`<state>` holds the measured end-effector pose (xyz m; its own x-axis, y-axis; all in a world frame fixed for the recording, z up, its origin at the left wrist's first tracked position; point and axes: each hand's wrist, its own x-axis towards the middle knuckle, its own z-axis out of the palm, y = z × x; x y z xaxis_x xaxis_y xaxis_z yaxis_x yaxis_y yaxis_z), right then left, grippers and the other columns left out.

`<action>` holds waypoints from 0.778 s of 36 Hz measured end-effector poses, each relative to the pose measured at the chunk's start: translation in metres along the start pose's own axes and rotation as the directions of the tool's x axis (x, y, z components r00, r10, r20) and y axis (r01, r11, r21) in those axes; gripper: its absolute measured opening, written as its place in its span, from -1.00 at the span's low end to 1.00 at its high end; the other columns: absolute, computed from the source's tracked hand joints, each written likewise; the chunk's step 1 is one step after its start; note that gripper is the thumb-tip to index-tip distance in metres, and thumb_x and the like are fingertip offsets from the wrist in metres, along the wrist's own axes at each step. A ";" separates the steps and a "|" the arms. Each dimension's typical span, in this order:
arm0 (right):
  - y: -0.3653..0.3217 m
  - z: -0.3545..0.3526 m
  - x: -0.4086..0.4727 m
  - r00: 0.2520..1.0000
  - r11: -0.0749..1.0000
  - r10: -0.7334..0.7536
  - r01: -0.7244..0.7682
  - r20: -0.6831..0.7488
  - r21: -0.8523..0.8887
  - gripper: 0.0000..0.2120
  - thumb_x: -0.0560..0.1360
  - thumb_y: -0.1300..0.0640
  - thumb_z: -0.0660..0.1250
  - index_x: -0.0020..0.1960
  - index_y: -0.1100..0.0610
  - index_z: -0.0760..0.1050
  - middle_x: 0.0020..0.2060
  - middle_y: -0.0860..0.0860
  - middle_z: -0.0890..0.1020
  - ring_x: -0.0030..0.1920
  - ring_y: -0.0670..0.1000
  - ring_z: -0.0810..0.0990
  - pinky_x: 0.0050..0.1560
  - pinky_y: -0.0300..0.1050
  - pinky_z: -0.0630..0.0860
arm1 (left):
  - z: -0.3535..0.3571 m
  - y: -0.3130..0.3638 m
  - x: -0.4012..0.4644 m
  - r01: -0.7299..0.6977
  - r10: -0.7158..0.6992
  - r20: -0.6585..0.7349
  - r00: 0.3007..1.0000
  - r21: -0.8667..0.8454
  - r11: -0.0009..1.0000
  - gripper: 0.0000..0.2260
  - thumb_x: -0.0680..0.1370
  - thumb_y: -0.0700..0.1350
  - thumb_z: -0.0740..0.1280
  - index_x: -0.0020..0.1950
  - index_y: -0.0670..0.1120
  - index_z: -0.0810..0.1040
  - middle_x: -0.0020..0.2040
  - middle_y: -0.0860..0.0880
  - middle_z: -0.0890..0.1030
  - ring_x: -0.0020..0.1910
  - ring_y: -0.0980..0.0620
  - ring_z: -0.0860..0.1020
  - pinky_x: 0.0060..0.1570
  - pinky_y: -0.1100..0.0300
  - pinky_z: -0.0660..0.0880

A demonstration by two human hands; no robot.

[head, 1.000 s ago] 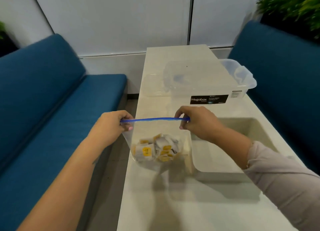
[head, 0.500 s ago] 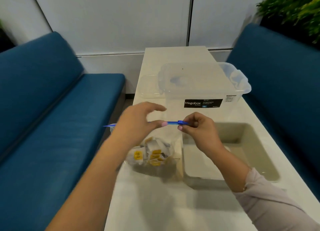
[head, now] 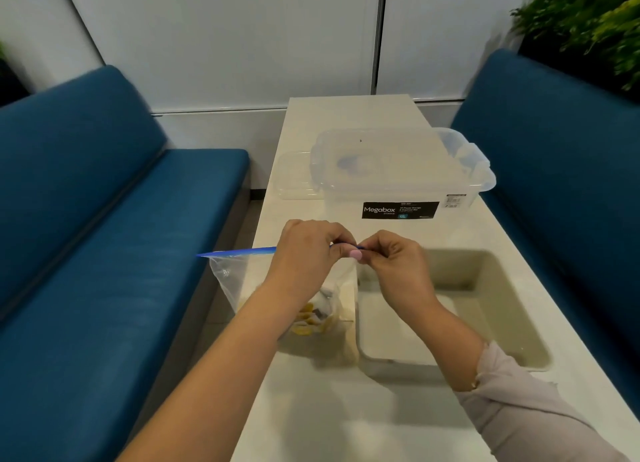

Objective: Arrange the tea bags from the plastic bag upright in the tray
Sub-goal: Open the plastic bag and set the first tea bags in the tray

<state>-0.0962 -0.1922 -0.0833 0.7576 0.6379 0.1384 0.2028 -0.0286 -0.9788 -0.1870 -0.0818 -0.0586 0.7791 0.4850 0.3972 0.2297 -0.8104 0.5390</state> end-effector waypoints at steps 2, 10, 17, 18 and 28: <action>-0.002 0.002 0.000 1.000 1.000 -0.024 0.023 -0.012 -0.016 -0.79 0.39 0.29 0.46 -0.35 0.06 0.56 -0.40 -0.03 0.62 -0.28 -0.07 0.54 -0.16 -0.15 0.48 | -0.003 -0.003 0.000 -0.038 0.039 -0.019 0.999 0.042 0.998 -0.72 0.39 0.14 0.37 -0.11 -0.04 0.68 -0.23 0.07 0.66 -0.23 0.08 0.48 -0.01 0.22 0.29; 0.001 -0.001 0.000 0.998 0.999 -0.030 0.029 -0.060 -0.020 -0.77 0.40 0.32 0.44 -0.35 0.06 0.55 -0.35 0.16 0.59 -0.31 -0.04 0.42 -0.26 -0.20 0.37 | -0.037 -0.047 -0.010 -0.043 0.060 -0.090 0.994 0.182 0.982 -0.85 0.44 0.01 0.40 -0.18 -0.06 0.65 -0.31 0.12 0.56 -0.27 0.13 0.40 -0.01 0.21 0.21; 0.004 0.003 -0.002 0.998 0.999 -0.041 0.040 -0.056 -0.021 -0.80 0.41 0.32 0.43 -0.33 0.10 0.55 -0.36 0.07 0.59 -0.30 -0.04 0.44 -0.24 -0.19 0.41 | -0.065 -0.077 -0.025 -0.004 0.037 -0.132 0.991 0.242 0.970 -0.82 0.47 0.02 0.36 -0.18 -0.07 0.65 -0.27 0.07 0.61 -0.25 0.10 0.45 -0.04 0.27 0.20; 0.004 0.003 -0.002 0.997 0.999 -0.040 0.039 -0.060 -0.016 -0.79 0.41 0.32 0.43 -0.33 0.10 0.55 -0.36 0.06 0.59 -0.30 -0.03 0.44 -0.24 -0.19 0.40 | -0.069 -0.080 -0.027 0.016 0.020 -0.143 0.990 0.245 0.969 -0.83 0.48 -0.01 0.36 -0.18 -0.08 0.65 -0.25 0.06 0.62 -0.24 0.11 0.44 -0.02 0.25 0.22; 0.005 0.005 -0.002 0.997 0.998 -0.062 0.062 -0.053 -0.003 -0.80 0.41 0.34 0.43 -0.32 0.12 0.55 -0.38 -0.02 0.58 -0.30 -0.06 0.45 -0.26 -0.31 0.43 | -0.099 -0.115 -0.046 0.153 -0.095 -0.198 0.975 0.299 0.942 -0.90 0.43 -0.11 0.43 -0.17 -0.14 0.64 -0.24 -0.02 0.64 -0.26 0.05 0.44 -0.02 0.09 0.36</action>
<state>-0.0996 -0.1893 -0.0897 0.7756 0.5965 0.2065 0.2510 0.0087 -0.9680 -0.3066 0.0214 -0.0654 0.6224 0.6155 0.4834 0.5099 -0.7875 0.3462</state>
